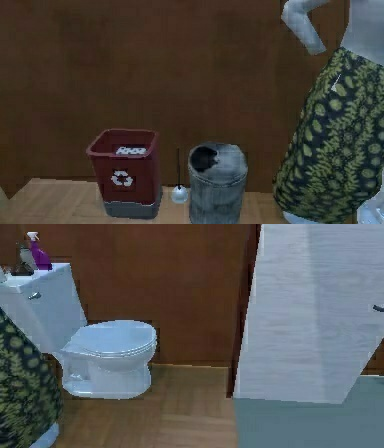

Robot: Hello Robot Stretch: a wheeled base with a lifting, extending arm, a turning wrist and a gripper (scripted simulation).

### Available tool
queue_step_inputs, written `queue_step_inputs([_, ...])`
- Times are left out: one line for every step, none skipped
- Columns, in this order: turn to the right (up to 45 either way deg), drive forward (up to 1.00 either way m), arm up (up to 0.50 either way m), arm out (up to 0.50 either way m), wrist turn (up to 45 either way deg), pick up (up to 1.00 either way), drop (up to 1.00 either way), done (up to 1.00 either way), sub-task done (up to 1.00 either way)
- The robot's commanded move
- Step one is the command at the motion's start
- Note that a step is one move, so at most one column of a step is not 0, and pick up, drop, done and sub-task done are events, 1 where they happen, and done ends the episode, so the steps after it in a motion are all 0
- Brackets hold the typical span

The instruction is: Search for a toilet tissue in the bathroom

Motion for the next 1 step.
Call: queue_step_inputs([-30.0,0.0,0.0,0.0,0.0,0.0,0.0,0.0,0.0])
